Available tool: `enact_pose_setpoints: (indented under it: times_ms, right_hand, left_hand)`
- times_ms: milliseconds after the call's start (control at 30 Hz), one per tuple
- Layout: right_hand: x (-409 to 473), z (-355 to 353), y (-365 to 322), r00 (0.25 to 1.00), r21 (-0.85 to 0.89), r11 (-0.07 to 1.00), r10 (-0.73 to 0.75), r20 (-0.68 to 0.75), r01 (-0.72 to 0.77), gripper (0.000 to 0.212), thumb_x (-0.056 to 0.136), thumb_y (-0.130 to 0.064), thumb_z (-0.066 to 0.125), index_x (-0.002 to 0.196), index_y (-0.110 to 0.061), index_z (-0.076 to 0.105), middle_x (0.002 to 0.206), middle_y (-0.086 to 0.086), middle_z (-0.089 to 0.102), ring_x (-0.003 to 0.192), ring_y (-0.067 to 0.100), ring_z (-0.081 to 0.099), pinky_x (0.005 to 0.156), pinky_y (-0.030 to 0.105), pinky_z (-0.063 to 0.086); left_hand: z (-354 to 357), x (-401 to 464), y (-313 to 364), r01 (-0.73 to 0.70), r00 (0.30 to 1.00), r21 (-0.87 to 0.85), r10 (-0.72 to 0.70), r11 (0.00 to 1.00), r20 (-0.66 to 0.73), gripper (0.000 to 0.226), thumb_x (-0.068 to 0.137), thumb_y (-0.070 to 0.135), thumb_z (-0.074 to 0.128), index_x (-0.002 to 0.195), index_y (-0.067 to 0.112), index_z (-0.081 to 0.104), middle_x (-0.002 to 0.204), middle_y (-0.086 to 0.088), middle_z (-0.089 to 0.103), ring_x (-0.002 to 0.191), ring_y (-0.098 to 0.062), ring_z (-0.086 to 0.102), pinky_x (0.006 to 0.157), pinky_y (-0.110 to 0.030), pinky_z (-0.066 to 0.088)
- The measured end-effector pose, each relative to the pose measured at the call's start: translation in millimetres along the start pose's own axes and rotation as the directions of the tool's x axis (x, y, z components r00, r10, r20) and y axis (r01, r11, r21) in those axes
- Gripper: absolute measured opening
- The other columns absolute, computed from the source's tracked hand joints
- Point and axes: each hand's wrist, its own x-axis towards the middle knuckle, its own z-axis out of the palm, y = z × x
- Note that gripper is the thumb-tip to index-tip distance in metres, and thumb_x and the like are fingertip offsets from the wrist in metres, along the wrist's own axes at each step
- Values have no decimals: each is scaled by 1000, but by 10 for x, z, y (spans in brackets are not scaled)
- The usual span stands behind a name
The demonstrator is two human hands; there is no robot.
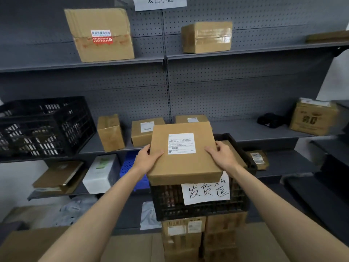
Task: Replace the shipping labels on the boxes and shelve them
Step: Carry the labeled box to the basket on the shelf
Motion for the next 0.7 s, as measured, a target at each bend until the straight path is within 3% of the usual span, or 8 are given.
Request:
enact_pose_setpoints:
  times_ms: [133,233,433,567,700]
  right_hand:
    - [564,140,65,998,-3,1000,24,57,-24,49,94,-36,61,136,-13,49,124,3,61,95,15,55,79,29,43]
    - [910,244,141,995,0,999,36,96,-36,50,95,-35,61,138,-13,46,121,1,60,90,11,55,71,26,45]
    - [1386,505,276,986,-61,995,82,146,-74,51,96,-33,60,139,-12,45,124,2,58,97,13,52,79,27,44]
    - [1530,681,339,982,-70,992,112,150,-102,45,96,-29,60,136,-11,49,127,6,59,99,15,53,81,27,45]
    - [1596,836,428,977,-70,991,126,174,-115,44,97,-28,59,137,-14,48,113,-3,56,107,18,56,84,29,44]
  left_hand:
    - [107,491,-68,64,998,-7,-64,998,-17,63,89,44,72,144,22,50,124,3,64,110,-20,62,101,-43,51]
    - [189,806,-142,97,995,-22,-98,995,-20,62,89,45,72,142,23,50,126,2,64,110,-20,62,100,-41,51]
    - [273,1287,-374,172,985,-26,-172,985,-4,65,88,47,72,145,26,48,127,2,63,112,-21,61,103,-45,50]
    - [272,1498,-492,194,981,1,-194,981,17,61,91,43,70,144,23,48,116,3,62,104,-19,61,94,-37,51]
    - [269,1627,-653,216,975,48,-218,975,31,74,89,49,70,152,24,40,132,-3,60,116,-24,59,103,-47,49]
